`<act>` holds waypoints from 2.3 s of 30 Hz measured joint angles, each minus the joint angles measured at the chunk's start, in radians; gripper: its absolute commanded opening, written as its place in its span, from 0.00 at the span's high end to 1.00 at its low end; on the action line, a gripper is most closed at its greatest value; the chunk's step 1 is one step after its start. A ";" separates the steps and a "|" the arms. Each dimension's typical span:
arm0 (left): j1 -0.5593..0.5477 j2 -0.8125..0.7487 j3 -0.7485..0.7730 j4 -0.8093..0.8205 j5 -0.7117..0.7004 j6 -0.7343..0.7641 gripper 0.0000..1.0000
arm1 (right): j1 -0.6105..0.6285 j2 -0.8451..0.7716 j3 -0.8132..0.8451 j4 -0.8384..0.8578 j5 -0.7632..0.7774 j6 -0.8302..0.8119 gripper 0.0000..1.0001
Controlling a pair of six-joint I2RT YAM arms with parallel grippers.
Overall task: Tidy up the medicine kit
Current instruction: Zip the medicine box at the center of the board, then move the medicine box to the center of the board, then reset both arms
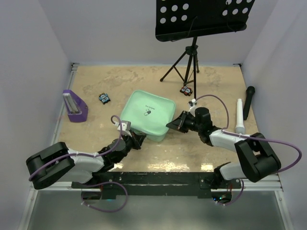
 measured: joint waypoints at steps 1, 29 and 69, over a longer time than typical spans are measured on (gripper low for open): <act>0.002 -0.004 0.000 -0.005 0.000 -0.002 1.00 | -0.002 -0.006 -0.003 -0.003 0.000 -0.001 1.00; 0.043 -0.197 -0.008 -0.161 0.087 0.119 0.02 | -0.061 -0.039 -0.011 -0.028 0.006 -0.088 0.62; 0.043 -0.682 0.295 -1.098 -0.300 -0.104 0.00 | -0.002 -0.199 0.300 -0.261 0.465 -0.298 0.48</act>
